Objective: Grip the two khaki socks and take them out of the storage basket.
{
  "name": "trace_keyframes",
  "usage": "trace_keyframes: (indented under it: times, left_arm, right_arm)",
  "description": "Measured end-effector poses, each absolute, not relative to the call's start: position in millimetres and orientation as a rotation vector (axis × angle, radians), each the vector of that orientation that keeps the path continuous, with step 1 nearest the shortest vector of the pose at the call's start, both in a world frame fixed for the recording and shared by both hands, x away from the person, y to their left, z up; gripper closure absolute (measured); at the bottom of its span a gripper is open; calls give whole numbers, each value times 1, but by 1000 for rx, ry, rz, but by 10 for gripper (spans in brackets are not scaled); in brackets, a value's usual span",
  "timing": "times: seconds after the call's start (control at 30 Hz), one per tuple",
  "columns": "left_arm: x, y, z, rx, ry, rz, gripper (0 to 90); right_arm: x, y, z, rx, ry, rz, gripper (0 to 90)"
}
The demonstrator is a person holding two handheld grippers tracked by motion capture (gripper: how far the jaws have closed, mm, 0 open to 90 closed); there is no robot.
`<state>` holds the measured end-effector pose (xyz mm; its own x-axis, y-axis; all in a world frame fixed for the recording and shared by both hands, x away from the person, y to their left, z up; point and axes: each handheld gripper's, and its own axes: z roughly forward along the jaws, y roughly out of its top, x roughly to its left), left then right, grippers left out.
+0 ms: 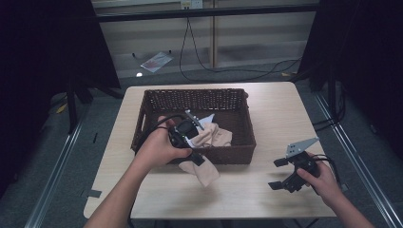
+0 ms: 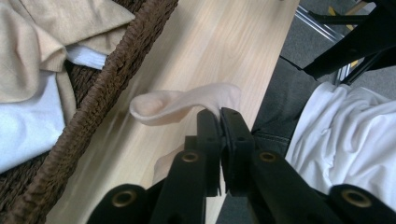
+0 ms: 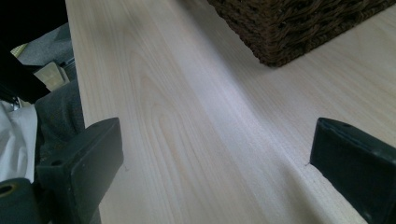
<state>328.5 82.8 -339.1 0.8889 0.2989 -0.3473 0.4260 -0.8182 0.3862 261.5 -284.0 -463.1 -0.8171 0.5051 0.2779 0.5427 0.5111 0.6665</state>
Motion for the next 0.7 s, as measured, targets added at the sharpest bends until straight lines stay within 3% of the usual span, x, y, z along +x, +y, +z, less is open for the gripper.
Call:
trace_keyframes:
  times: [0.2, 0.4, 0.7]
  left_arm:
    - [329, 82, -343, 2597, 527, -375, 696]
    - [335, 82, -332, 2569, 554, -298, 430]
    - [362, 81, -335, 2528, 612, -157, 212]
  right_arm:
    - [262, -284, -463, -932, -2688, -1215, 19]
    - [261, -284, -463, -930, -2688, -1213, 19]
    - [261, -284, -463, -927, -2688, -1211, 19]
